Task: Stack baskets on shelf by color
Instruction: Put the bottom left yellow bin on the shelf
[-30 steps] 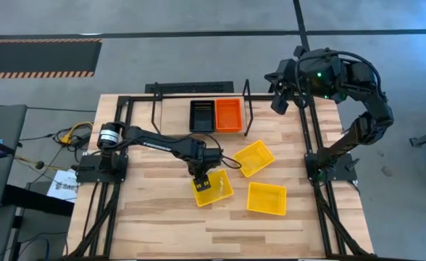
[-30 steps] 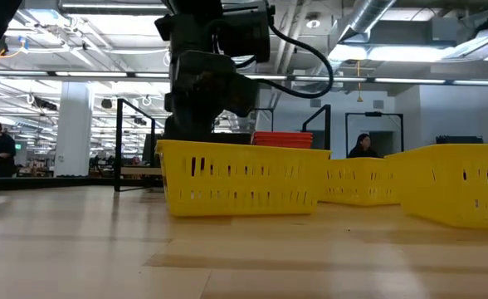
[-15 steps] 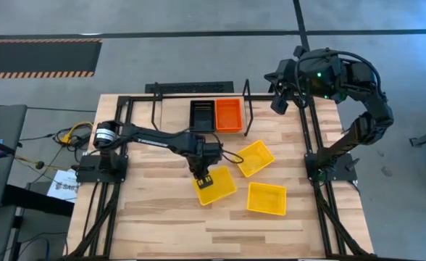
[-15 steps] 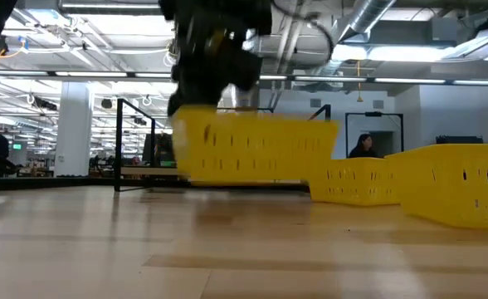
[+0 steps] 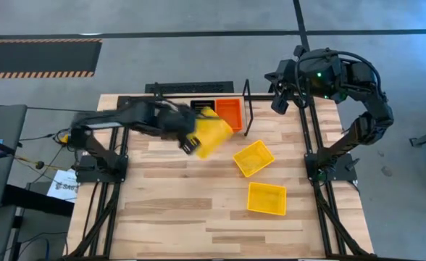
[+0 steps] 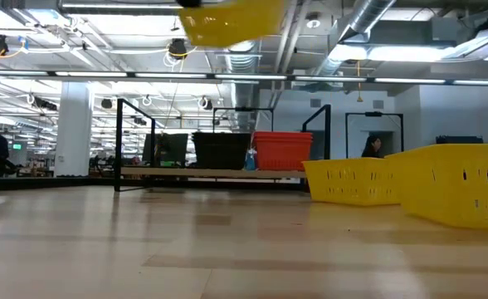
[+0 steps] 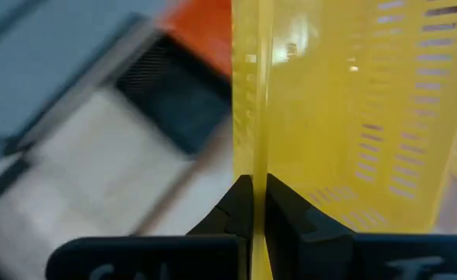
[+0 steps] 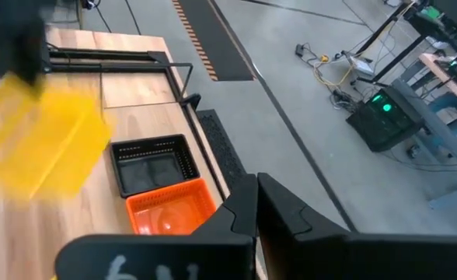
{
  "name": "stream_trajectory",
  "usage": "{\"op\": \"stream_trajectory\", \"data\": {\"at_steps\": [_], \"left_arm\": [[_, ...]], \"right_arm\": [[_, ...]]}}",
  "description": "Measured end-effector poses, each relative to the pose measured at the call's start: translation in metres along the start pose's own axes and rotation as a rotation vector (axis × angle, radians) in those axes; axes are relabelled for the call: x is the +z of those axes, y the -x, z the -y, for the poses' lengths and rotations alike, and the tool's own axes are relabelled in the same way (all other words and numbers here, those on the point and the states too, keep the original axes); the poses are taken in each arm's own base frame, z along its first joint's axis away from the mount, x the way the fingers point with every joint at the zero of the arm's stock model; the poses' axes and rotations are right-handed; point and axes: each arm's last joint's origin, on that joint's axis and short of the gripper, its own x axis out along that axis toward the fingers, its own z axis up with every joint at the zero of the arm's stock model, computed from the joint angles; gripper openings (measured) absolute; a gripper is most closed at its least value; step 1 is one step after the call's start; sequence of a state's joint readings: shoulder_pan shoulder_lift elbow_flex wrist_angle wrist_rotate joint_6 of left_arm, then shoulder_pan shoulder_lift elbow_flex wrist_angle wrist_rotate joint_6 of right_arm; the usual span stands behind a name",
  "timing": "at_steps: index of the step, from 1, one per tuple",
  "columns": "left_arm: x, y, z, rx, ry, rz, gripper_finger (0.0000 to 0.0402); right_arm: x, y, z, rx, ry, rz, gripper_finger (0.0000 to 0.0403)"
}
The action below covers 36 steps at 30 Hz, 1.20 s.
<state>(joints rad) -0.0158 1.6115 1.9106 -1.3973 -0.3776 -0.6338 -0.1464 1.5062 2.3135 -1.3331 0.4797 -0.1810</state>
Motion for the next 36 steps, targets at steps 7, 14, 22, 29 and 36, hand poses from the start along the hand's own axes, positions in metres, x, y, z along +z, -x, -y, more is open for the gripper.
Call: {"op": "stream_trajectory", "data": {"at_steps": [7, 14, 22, 29, 36], "left_arm": [[-0.038, 0.072, -0.068, 0.137, 0.394, 0.192, 0.0], [-0.055, 0.055, -0.079, 0.109, 0.554, 0.301, 0.0], [-0.063, -0.013, -0.072, -0.057, 0.516, 0.166, 0.0], [-0.073, -0.019, -0.102, -0.209, 0.566, 0.121, 0.0], [-0.086, -0.002, -0.144, -0.079, 0.772, 0.149, 0.0]], "right_arm": [[-0.005, 0.016, 0.014, -0.083, -0.034, 0.018, 0.0026], [-0.01, 0.026, 0.025, -0.129, -0.073, 0.029, 0.0026], [-0.01, 0.02, 0.028, -0.153, -0.079, 0.007, 0.0026], [-0.015, 0.017, 0.026, -0.139, -0.053, -0.048, 0.0026], [-0.02, 0.017, 0.025, -0.131, -0.077, -0.095, 0.0026]]}}
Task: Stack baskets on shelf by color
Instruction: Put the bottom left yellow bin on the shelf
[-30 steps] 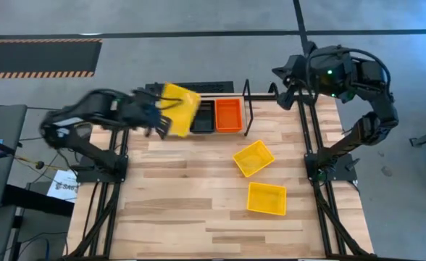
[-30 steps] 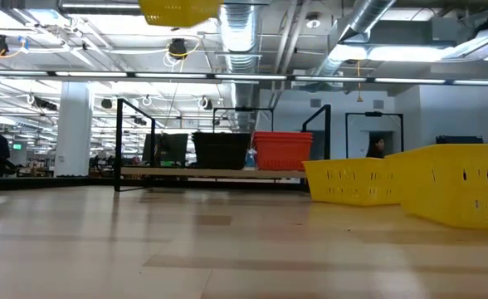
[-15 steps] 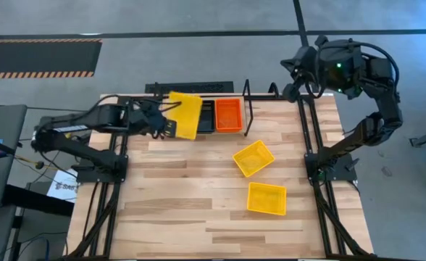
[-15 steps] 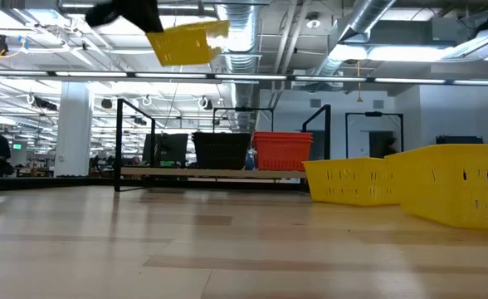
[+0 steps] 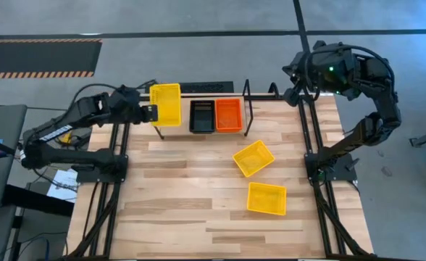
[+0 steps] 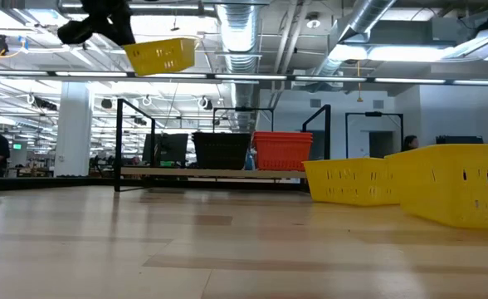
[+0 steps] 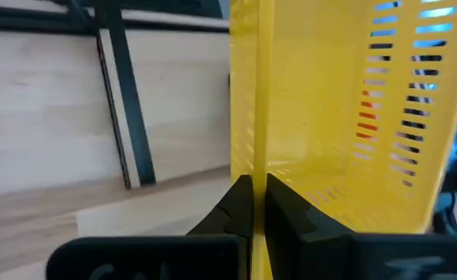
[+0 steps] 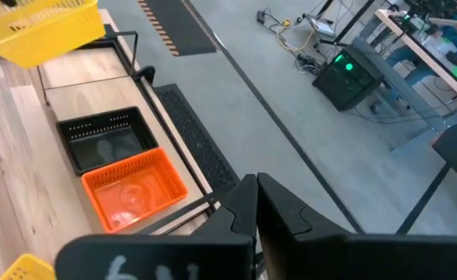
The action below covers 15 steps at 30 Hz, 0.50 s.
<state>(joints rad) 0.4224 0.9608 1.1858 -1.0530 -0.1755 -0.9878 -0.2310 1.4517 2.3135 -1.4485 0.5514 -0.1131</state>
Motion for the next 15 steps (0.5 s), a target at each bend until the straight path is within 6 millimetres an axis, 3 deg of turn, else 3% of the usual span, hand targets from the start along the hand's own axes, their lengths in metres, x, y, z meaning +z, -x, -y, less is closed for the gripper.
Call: {"op": "stream_trajectory", "data": {"at_steps": [5, 15], "left_arm": [[0.006, -0.014, 0.0, 0.059, 0.023, -0.009, 0.0], [0.022, -0.076, 0.003, 0.191, -0.028, -0.174, 0.0]], "right_arm": [[0.001, 0.0, 0.0, -0.002, -0.008, 0.012, 0.0026], [0.002, 0.0, 0.0, -0.003, -0.013, 0.019, 0.0026]]}}
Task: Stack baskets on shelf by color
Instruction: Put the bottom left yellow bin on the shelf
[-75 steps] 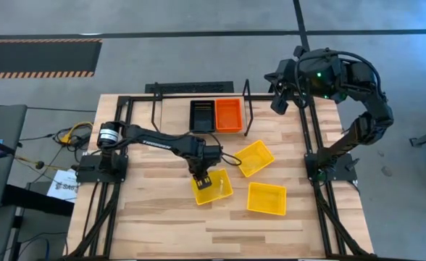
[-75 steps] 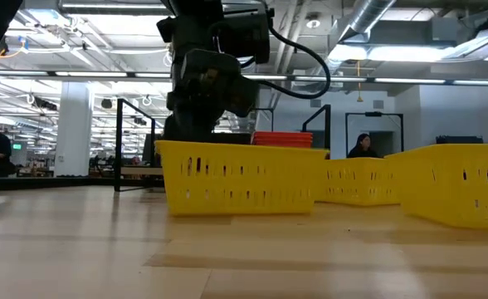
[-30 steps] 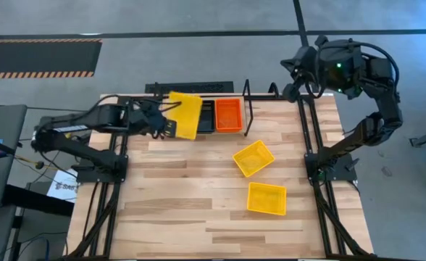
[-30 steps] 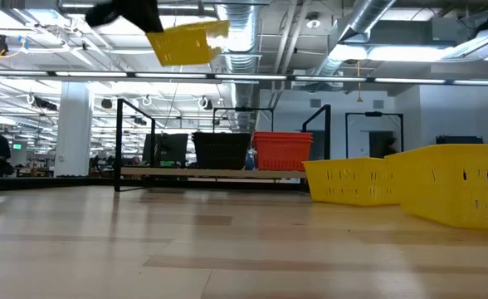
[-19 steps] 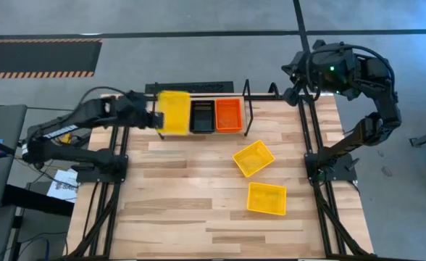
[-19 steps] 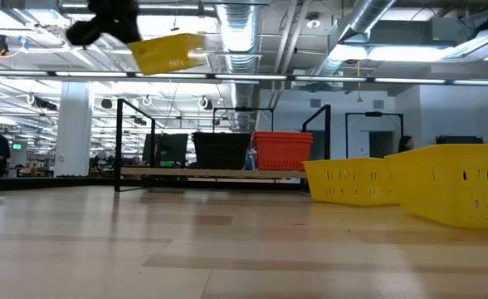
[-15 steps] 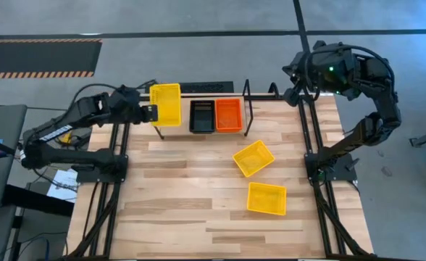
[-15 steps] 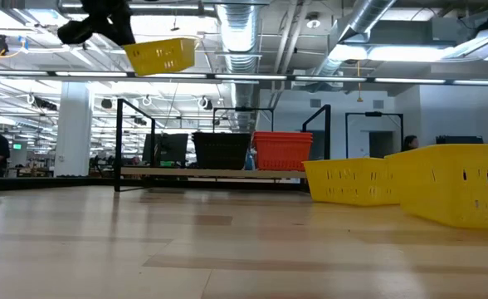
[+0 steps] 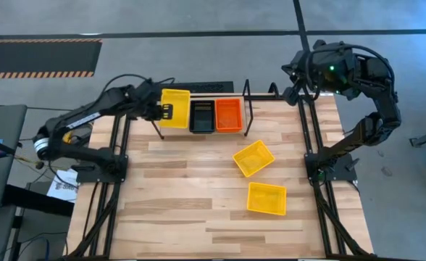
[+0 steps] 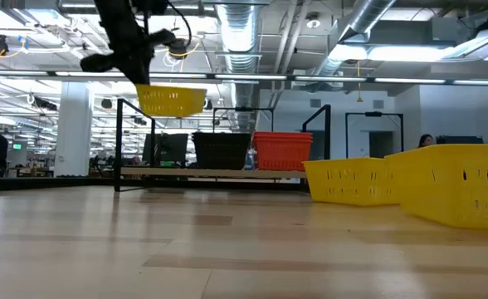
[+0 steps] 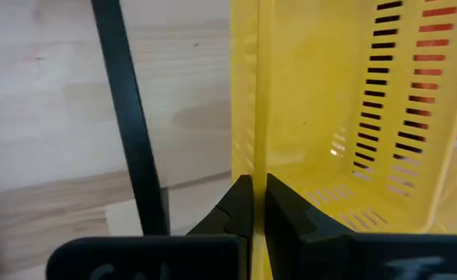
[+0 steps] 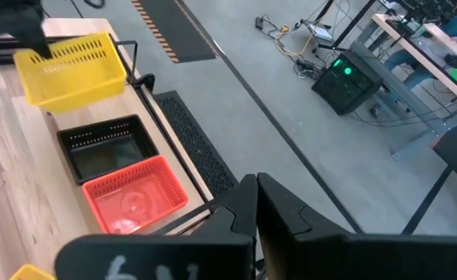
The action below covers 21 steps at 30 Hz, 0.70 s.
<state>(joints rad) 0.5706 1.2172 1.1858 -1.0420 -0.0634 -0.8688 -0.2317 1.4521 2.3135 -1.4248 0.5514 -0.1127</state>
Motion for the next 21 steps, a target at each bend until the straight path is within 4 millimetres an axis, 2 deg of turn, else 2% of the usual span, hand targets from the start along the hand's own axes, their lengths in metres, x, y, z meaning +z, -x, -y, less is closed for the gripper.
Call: {"op": "stream_trajectory", "data": {"at_steps": [8, 21], "left_arm": [[0.014, -0.032, -0.003, 0.109, 0.04, -0.068, 0.0], [0.019, -0.072, 0.0, 0.195, 0.076, -0.179, 0.0]], "right_arm": [[-0.002, 0.0, 0.0, 0.003, 0.004, -0.018, 0.0026], [-0.002, 0.0, 0.0, 0.003, 0.021, -0.019, 0.0026]]}}
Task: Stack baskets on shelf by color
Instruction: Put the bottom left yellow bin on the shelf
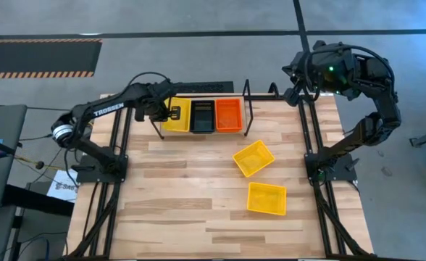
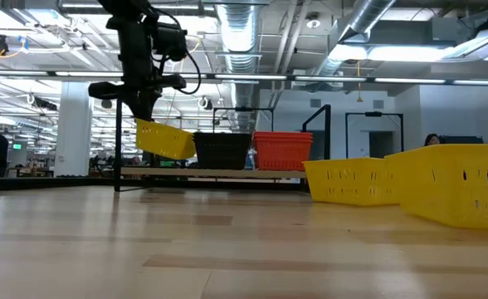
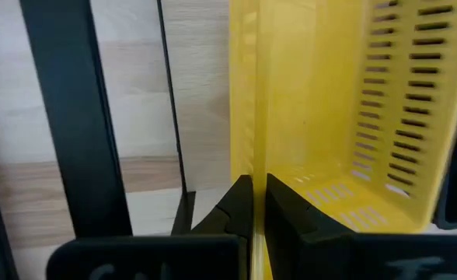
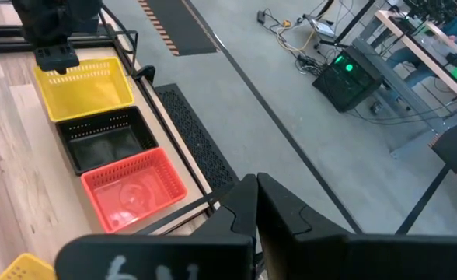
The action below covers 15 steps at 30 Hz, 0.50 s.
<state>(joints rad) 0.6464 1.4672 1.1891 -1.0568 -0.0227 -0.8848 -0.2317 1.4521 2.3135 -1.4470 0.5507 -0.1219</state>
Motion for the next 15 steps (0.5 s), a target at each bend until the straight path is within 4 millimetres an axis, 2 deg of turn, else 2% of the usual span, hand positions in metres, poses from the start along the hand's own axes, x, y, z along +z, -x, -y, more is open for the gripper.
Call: {"op": "stream_trajectory", "data": {"at_steps": [5, 15], "left_arm": [[0.002, -0.0077, 0.0027, 0.014, 0.001, -0.026, 0.0], [0.0031, -0.0093, 0.0042, -0.001, 0.01, -0.026, 0.0]], "right_arm": [[0.0001, -0.0004, -0.0002, 0.0, 0.008, -0.001, 0.0026], [0.0002, -0.0007, -0.0004, 0.001, 0.014, -0.002, 0.0026]]}}
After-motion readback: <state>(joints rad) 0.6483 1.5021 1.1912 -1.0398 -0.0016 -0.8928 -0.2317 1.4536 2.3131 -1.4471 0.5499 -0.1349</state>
